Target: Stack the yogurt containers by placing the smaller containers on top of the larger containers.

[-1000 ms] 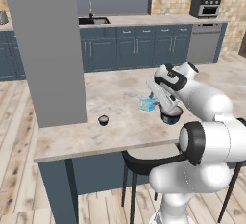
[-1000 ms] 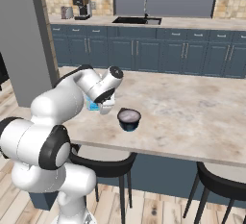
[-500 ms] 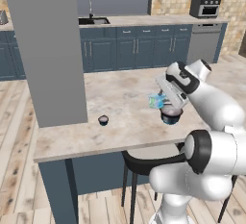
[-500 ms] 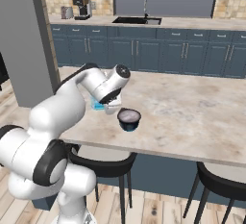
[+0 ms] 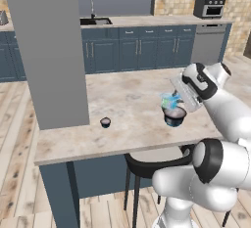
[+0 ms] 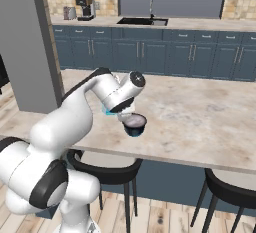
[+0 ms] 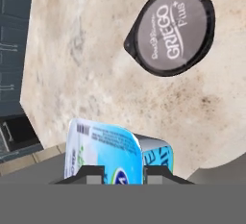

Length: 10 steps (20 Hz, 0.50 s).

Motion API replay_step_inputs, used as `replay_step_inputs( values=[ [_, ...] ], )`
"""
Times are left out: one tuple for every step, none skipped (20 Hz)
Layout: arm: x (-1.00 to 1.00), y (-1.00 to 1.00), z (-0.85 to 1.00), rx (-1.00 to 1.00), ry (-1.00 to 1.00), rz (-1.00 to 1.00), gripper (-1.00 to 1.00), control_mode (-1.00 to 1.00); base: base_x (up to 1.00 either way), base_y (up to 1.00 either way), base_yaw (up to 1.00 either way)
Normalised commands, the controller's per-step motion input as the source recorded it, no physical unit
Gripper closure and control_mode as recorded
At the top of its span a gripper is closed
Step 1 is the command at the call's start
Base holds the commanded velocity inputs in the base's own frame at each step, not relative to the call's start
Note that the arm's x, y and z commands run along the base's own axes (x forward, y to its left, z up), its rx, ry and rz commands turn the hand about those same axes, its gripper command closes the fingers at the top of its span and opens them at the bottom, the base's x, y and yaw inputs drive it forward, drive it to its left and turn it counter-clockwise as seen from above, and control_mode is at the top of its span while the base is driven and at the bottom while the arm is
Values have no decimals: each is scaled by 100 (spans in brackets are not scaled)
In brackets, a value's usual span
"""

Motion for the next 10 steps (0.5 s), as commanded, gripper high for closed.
replay_step_inputs(
  values=[
    [-15, -36, 4, 0, -12, 0, 100, -100, 0, 0, 0],
    [-16, -37, 4, 0, -12, 0, 100, -100, 0, 0, 0],
    [-17, -35, 1, 0, -11, 0, 100, -100, 0, 0, 0],
    [-14, -30, 0, 0, -7, 0, 100, -100, 0, 0, 0],
    [-13, -31, 0, 0, -7, 0, 100, -100, 0, 0, 0],
    [-12, -31, 0, 0, -6, 0, 100, -100, 0, 0, 0],
    [-9, -30, 0, 0, -5, 0, 100, -100, 0, 0, 0],
    [-9, -29, 0, 0, -6, 0, 100, -100, 0, 0, 0],
    [-9, -23, -3, 0, -6, 0, 100, -100, 0, 0, 0],
    [-4, -17, -8, 0, -2, 0, 100, -100, 0, 0, 0]
  ],
)
